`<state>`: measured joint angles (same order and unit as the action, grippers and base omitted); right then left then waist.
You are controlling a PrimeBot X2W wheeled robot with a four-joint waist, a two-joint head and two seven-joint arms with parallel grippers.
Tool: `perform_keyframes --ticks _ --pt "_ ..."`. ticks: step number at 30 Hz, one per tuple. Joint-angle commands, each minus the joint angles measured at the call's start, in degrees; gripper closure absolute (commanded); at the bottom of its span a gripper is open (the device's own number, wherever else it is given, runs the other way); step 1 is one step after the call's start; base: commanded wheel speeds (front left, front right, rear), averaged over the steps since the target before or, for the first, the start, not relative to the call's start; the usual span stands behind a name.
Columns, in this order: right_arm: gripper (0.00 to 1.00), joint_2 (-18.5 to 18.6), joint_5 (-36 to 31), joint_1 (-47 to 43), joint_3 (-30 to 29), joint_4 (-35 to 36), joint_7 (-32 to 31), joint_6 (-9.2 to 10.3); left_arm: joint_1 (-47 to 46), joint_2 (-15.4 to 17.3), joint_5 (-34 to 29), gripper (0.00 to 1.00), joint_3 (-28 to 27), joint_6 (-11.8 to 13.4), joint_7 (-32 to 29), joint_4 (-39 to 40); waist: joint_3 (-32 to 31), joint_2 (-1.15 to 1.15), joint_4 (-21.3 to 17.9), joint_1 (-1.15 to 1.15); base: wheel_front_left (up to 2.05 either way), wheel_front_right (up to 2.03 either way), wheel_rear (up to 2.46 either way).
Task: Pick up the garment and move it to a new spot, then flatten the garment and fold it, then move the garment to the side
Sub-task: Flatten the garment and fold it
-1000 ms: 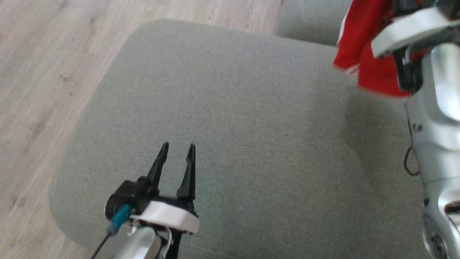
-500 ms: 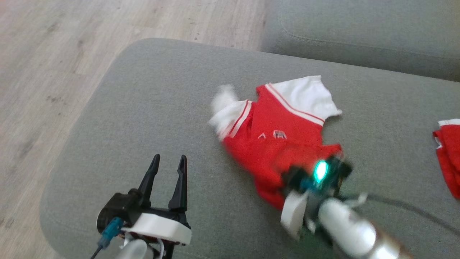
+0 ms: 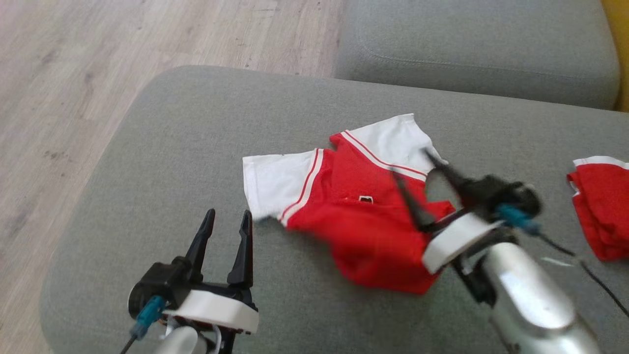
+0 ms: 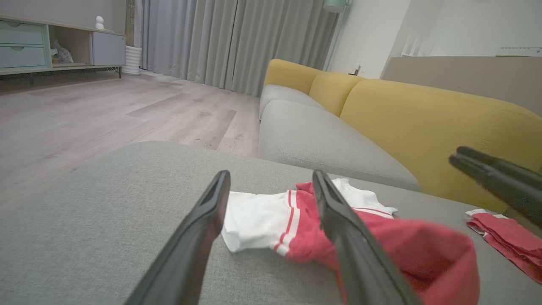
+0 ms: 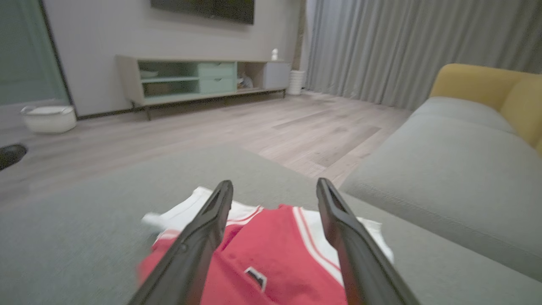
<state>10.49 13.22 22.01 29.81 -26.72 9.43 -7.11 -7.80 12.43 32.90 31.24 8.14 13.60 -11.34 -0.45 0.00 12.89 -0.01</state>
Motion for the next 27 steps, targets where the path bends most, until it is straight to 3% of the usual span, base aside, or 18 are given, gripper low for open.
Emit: perform_keyframes --ticks 1,10,13,15,20,27 --pt "0.00 -0.7 -0.5 -1.7 -3.8 3.5 0.7 -0.37 -1.5 1.1 0.2 0.00 -2.2 0.4 -0.1 2.1 -0.3 0.00 -0.3 0.01 0.00 0.00 0.00" --pt "0.00 -6.3 -3.9 -13.1 -22.7 11.3 -0.7 -0.37 -1.1 1.6 0.3 0.00 -2.0 0.7 -0.3 2.7 -0.5 0.00 -1.4 0.01 0.00 0.00 0.00" --pt "0.00 -7.4 -1.7 -16.8 -27.2 11.8 -2.9 -0.37 -1.2 1.5 0.4 0.00 -1.9 0.8 -0.3 2.9 -0.1 0.00 -1.9 0.01 0.00 0.00 0.00" --pt "0.00 -7.6 0.8 -17.9 -27.3 12.3 -3.8 -0.37 -1.5 1.4 0.4 0.00 -1.7 0.8 -0.3 2.9 0.7 0.00 -2.1 0.01 0.00 0.00 0.00" --pt "0.00 -7.6 0.0 -14.7 -29.1 12.2 -5.7 -0.37 -2.7 1.2 0.4 0.00 -1.5 0.5 -0.2 2.9 2.9 0.00 -1.6 0.01 0.00 0.00 0.00" --pt "0.00 -7.6 -0.2 -9.0 -29.5 4.9 -13.3 -0.37 -4.7 0.0 0.3 0.00 -0.8 -0.5 0.1 2.0 6.2 0.00 0.9 0.01 0.00 0.00 0.00"
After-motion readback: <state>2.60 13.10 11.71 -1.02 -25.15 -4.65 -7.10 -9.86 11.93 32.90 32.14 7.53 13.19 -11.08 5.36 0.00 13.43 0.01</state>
